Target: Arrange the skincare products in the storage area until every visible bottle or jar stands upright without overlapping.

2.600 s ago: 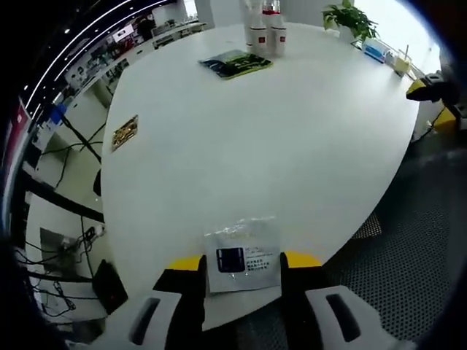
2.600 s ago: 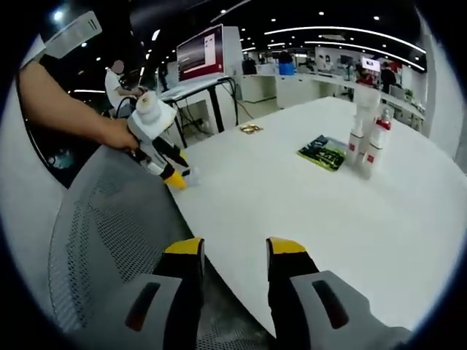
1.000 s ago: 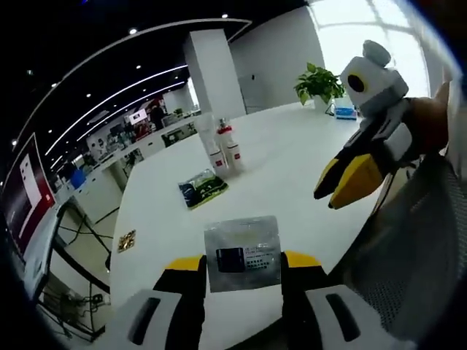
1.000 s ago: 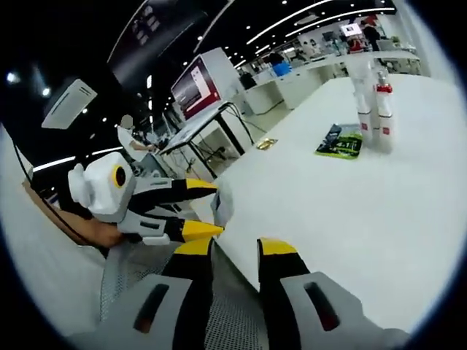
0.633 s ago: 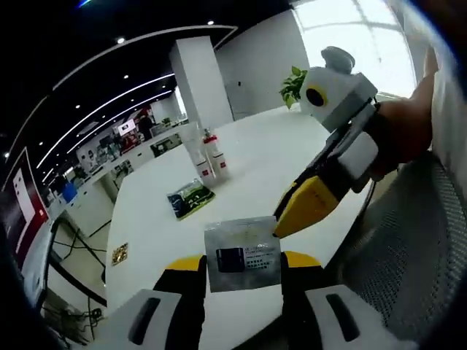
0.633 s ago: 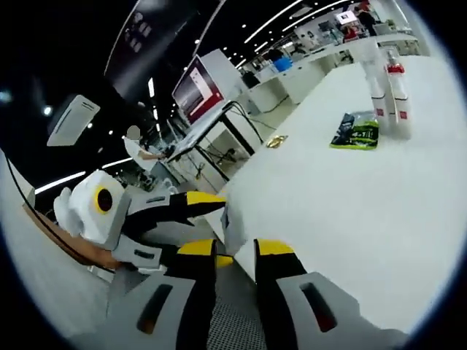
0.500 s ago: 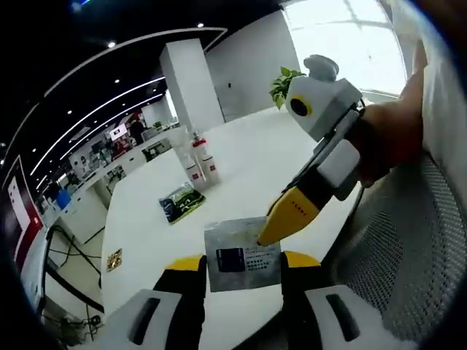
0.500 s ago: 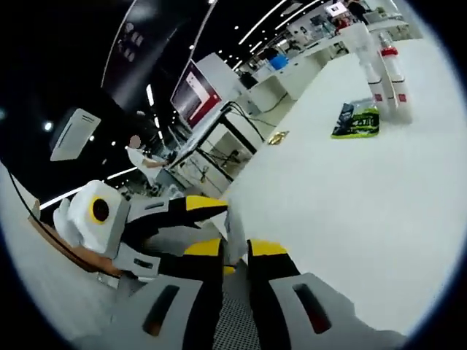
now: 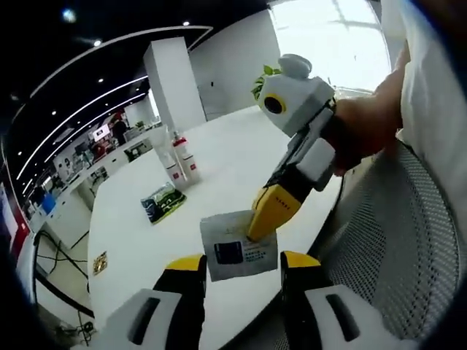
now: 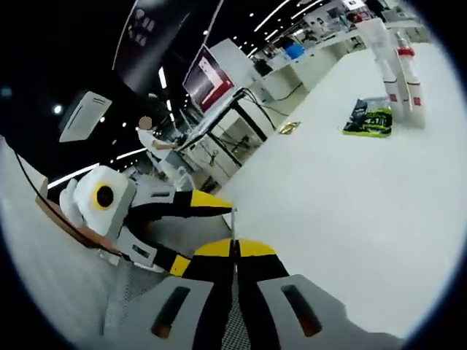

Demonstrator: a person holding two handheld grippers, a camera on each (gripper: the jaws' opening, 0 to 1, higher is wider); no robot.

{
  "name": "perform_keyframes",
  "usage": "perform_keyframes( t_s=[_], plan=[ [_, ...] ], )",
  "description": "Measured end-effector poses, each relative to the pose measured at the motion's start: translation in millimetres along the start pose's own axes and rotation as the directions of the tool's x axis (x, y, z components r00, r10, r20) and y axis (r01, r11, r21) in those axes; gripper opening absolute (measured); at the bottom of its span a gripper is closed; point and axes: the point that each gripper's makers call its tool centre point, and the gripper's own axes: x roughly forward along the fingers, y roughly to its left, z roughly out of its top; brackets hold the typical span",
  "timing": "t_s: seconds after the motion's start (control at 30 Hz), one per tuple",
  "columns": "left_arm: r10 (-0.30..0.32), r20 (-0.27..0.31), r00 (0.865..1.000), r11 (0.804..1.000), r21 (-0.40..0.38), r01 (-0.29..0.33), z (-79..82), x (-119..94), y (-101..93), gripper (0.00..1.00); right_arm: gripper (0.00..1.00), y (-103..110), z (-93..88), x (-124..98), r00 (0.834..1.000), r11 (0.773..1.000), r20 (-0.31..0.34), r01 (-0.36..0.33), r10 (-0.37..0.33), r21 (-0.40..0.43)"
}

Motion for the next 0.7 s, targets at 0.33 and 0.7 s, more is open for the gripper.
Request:
perform_keyframes(
  t_s=[0.33,0.7],
  plan=[
    [-0.062,-0.011,0.998,0.998,0.007,0.062,-2.4,1.5,-11.3,0.37,0.00,16.3,-16.3,-18.8,0.971,0.968,-0.174,-0.192,0.164,-0.162],
    [-0.140,-0.057,0.989,0.990,0.015,0.141,-10.1,3.0,-25.7,0.24,0.00,30.9,-29.3,-8.6,0.943,0.860,-0.295,-0.274,0.153,-0.431]
  ],
)
